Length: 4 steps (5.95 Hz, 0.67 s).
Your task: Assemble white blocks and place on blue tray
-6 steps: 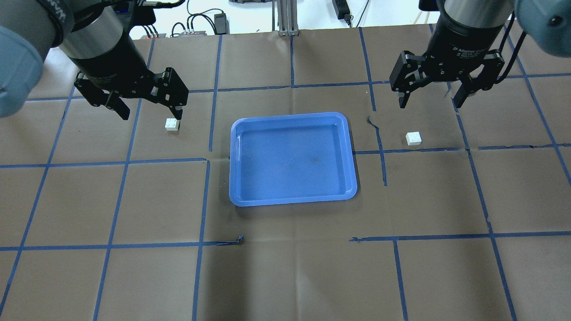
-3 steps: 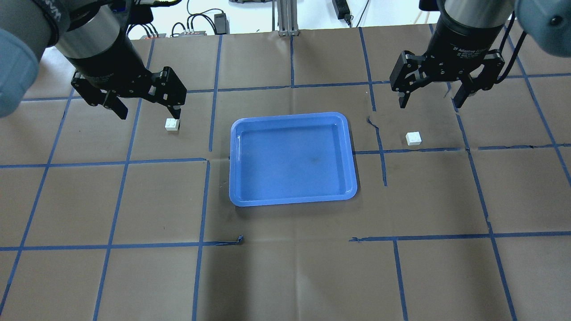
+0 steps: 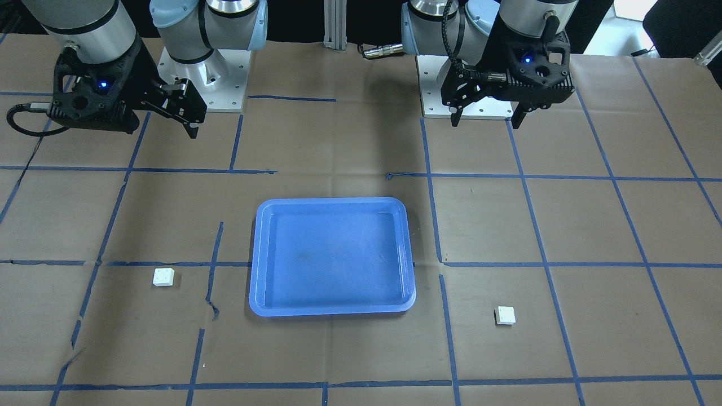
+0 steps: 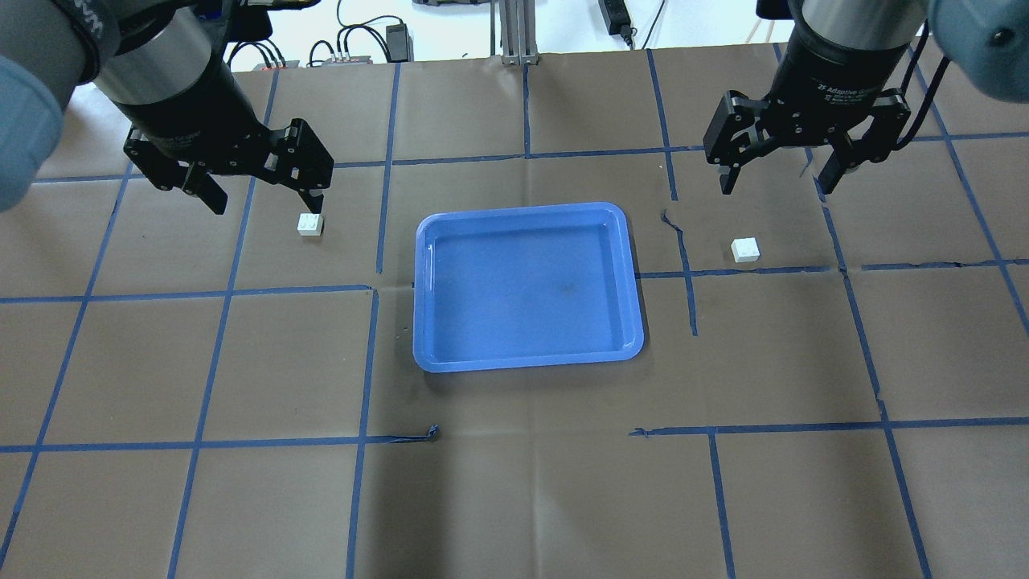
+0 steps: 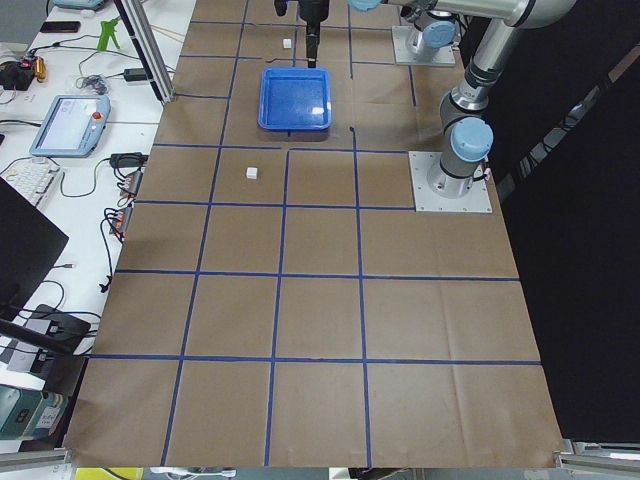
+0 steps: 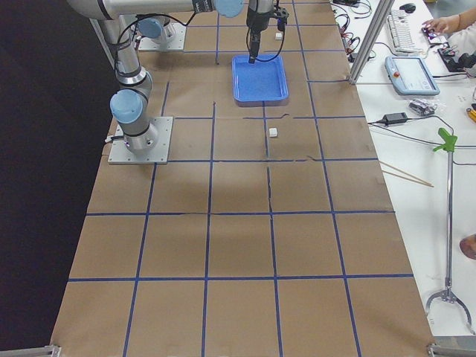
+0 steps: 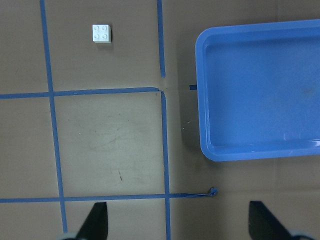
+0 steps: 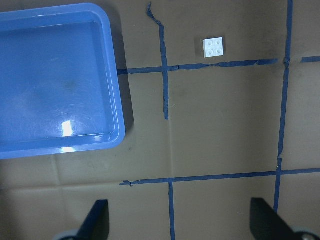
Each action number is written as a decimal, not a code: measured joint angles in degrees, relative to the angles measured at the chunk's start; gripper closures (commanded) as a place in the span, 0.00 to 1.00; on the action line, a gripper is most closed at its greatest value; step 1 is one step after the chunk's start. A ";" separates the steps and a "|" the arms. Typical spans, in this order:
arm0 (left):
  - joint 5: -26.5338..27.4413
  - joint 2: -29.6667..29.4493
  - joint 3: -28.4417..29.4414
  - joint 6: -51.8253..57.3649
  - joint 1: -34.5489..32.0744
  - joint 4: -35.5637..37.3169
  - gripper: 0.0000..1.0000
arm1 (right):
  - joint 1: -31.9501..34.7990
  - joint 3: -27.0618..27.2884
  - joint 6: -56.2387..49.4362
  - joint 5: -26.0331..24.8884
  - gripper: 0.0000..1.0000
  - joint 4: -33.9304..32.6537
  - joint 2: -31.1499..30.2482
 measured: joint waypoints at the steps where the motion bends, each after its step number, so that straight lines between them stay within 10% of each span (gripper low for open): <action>1: 0.00 0.00 0.00 0.00 0.04 0.00 0.01 | -0.19 0.00 -0.46 -0.10 0.00 0.02 0.03; 4: -0.08 0.01 0.00 0.18 0.09 0.03 0.01 | -3.05 -0.08 -19.11 -0.87 0.00 0.40 0.10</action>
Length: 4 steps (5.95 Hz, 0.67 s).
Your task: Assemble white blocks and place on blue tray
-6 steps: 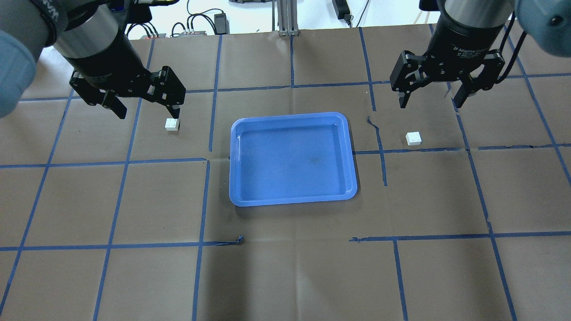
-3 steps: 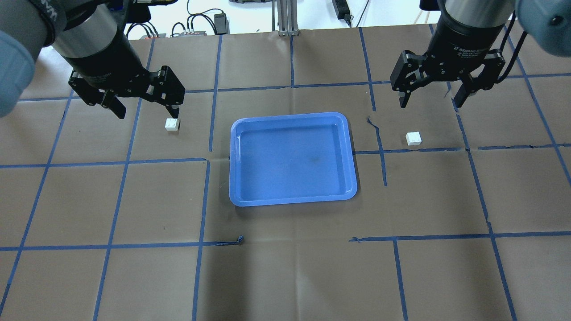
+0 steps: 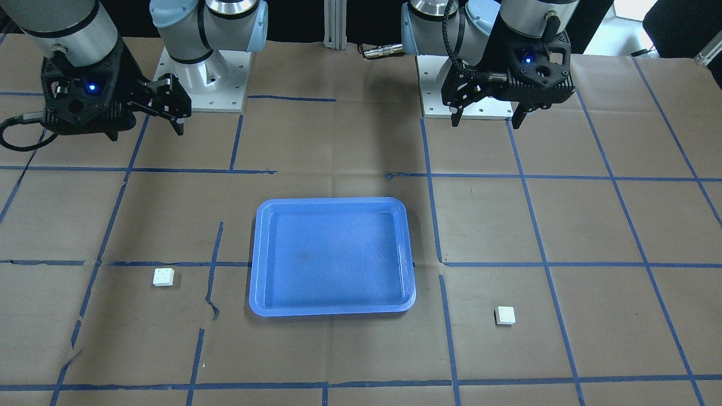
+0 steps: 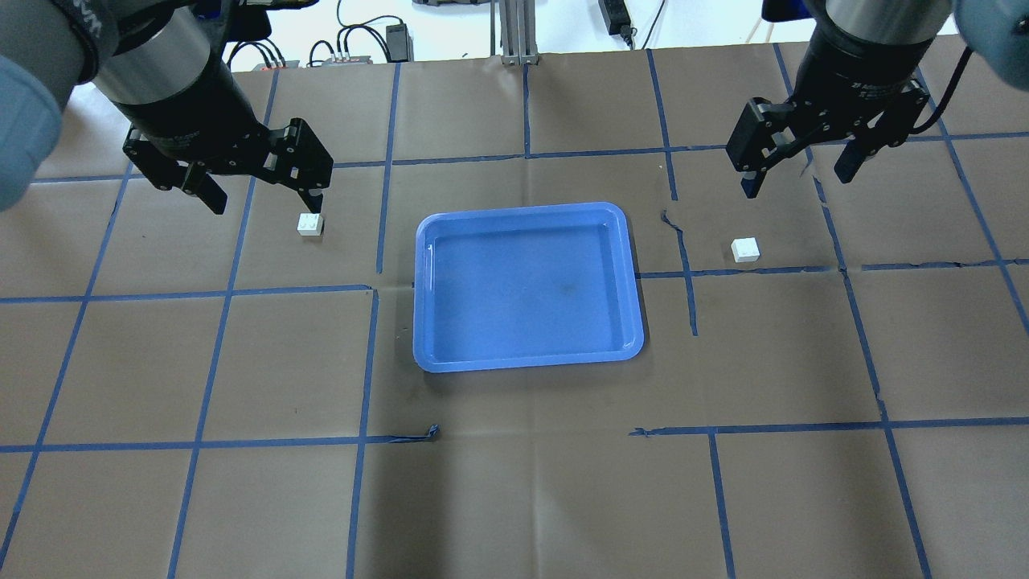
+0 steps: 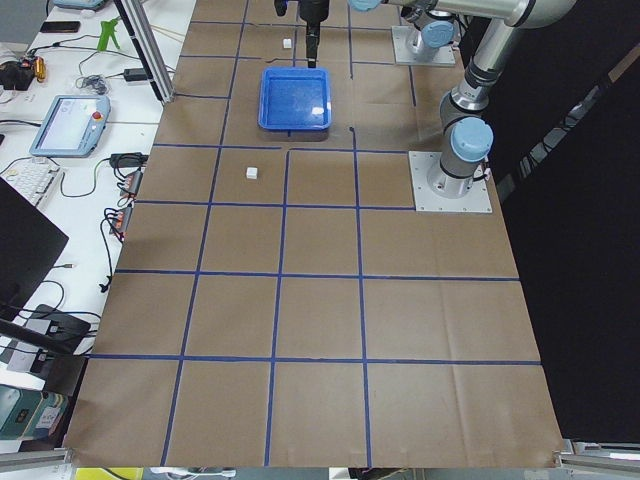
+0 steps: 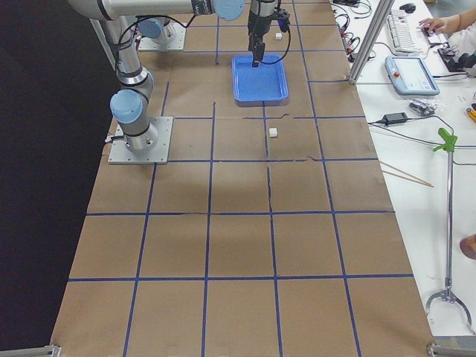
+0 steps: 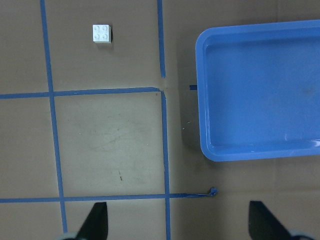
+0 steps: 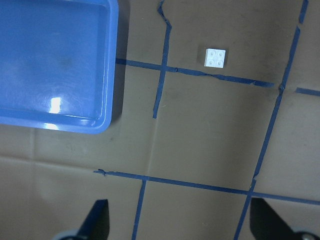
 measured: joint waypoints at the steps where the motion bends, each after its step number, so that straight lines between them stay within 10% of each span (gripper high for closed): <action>1: -0.03 -0.08 0.00 0.34 0.07 0.43 0.01 | -1.69 0.01 -10.30 0.02 0.00 -0.10 0.13; 4: -0.26 -1.10 -1.54 5.30 3.45 3.66 0.01 | -9.20 0.06 -55.34 0.82 0.00 -3.85 2.92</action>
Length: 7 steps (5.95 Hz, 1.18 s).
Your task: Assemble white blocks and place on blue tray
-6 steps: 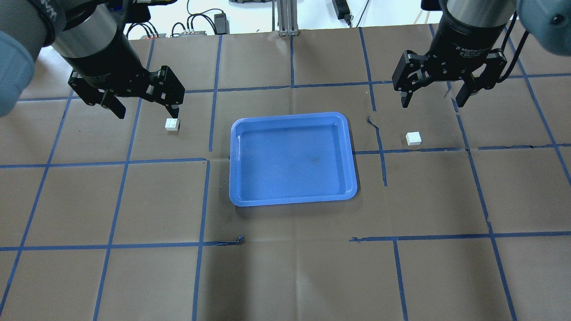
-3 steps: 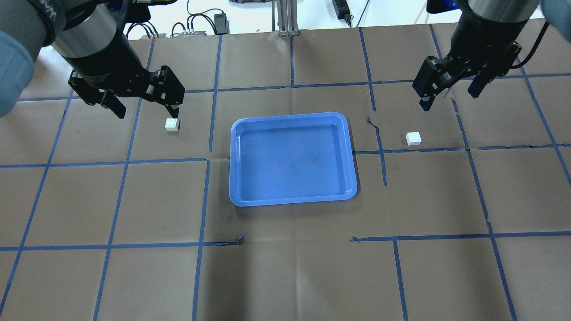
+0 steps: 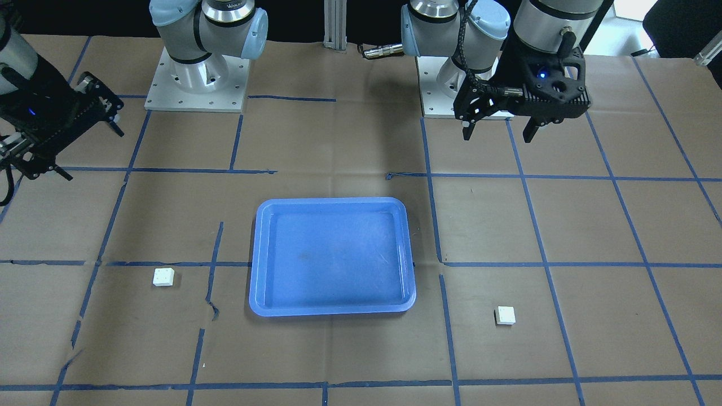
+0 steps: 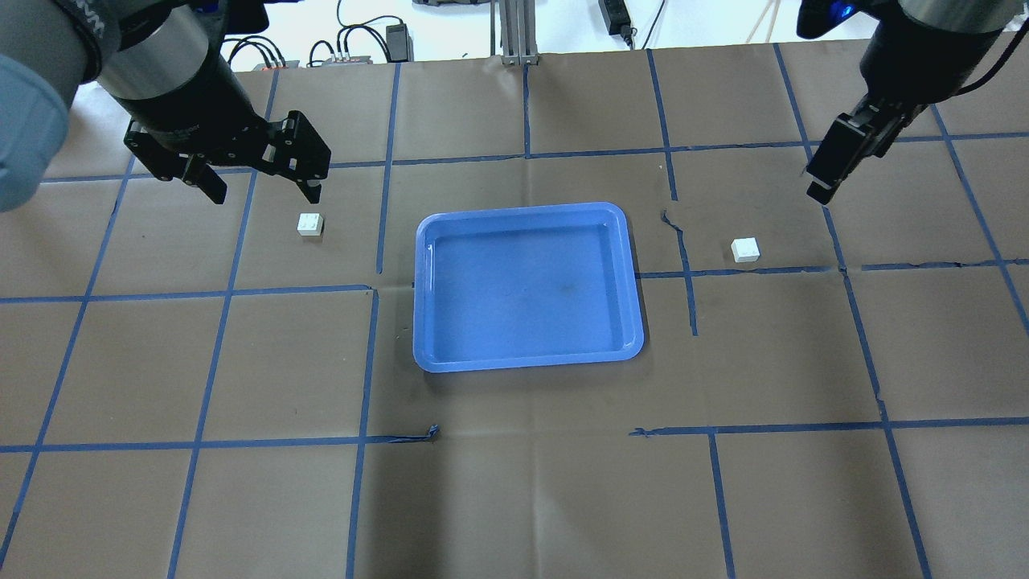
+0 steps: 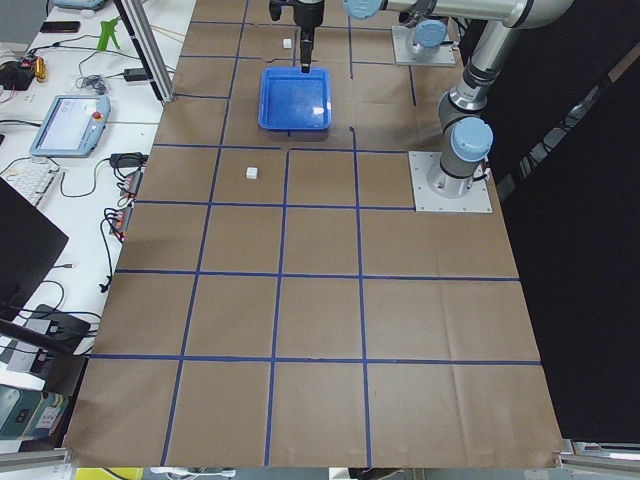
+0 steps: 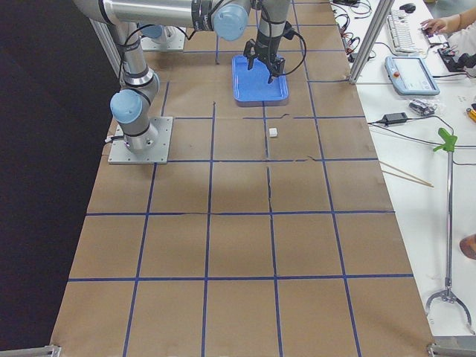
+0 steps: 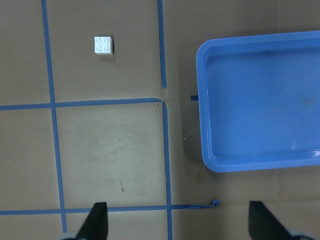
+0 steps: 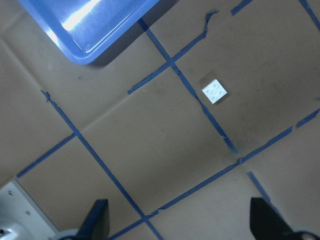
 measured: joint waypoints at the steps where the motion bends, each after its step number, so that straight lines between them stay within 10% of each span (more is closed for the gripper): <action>1: -0.18 -1.78 -0.42 5.35 2.41 1.76 0.01 | -1.46 -0.01 -11.80 2.19 0.00 -2.41 1.70; 4: -0.27 -14.23 -0.79 14.85 7.22 14.71 0.01 | -5.10 0.58 -36.86 13.92 0.01 -6.98 8.83; 7: 0.12 -28.46 -1.45 15.63 8.01 29.90 0.01 | -9.58 15.90 -42.43 22.43 0.01 -23.66 10.81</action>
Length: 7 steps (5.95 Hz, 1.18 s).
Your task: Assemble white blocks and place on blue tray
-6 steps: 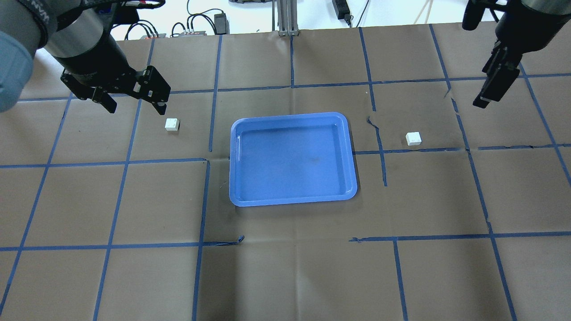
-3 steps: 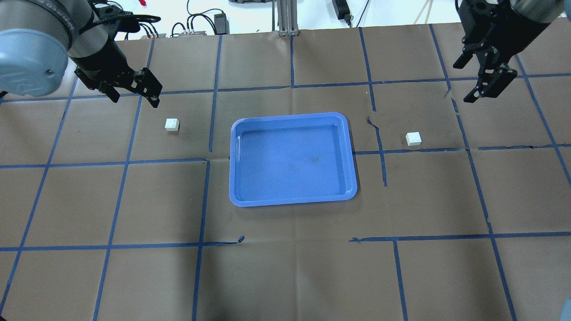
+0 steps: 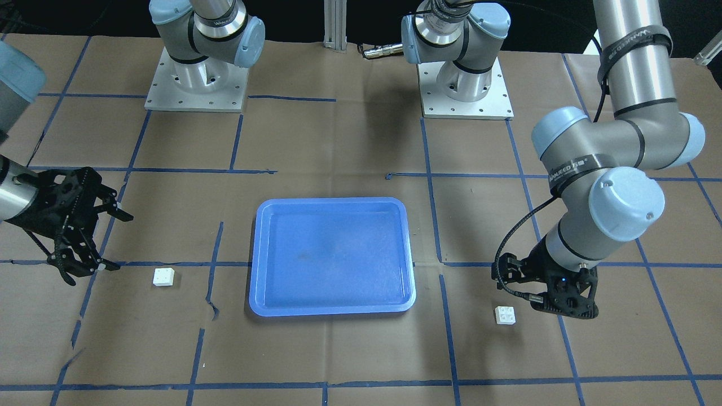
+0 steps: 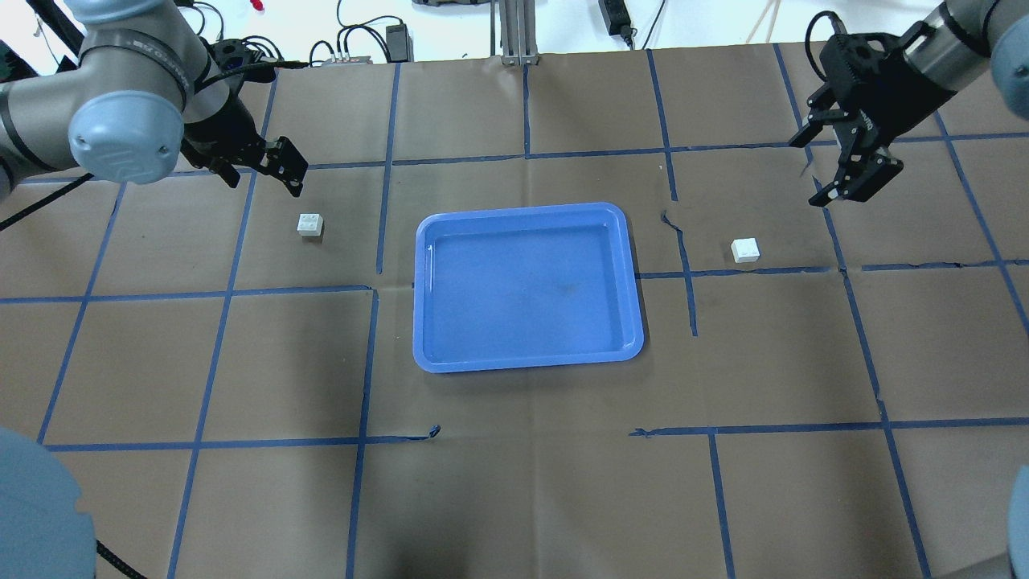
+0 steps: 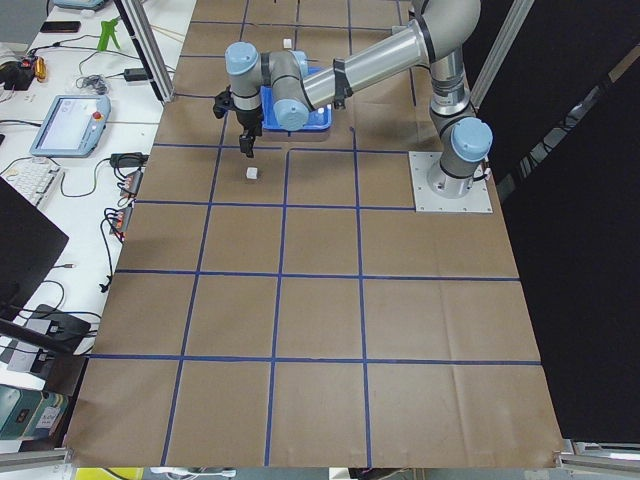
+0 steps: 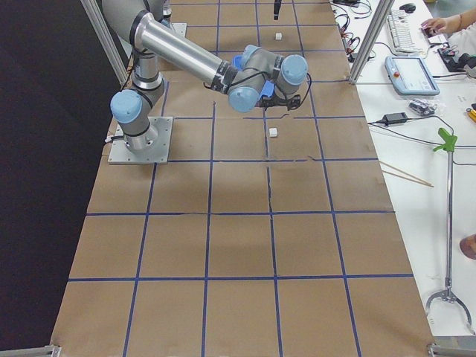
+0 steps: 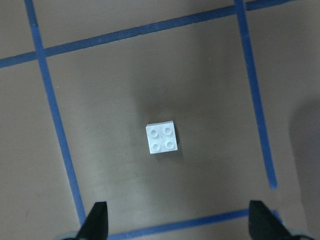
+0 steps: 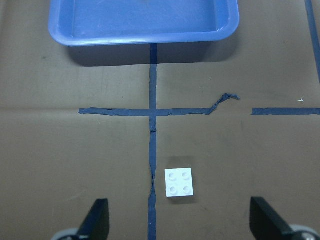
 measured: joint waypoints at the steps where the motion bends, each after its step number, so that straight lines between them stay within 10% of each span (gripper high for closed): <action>1: 0.06 -3.71 0.15 -0.15 0.03 3.45 0.03 | -1.07 5.48 -1.28 2.50 0.00 -7.26 0.83; 2: 0.05 -6.11 0.58 -0.32 0.07 5.32 0.04 | -1.43 8.21 -2.92 3.72 0.00 -12.07 2.71; 4: 0.14 -8.30 0.14 -0.13 0.13 7.10 0.79 | -1.56 9.40 -5.63 5.27 0.00 -16.87 7.06; 5: 0.19 -8.44 0.01 0.20 0.14 7.27 0.96 | -1.57 9.42 -6.30 5.39 0.00 -17.36 7.88; 7: 0.15 -8.21 -0.07 1.24 0.12 7.28 1.00 | -1.58 9.15 -7.07 5.36 0.00 -17.94 9.16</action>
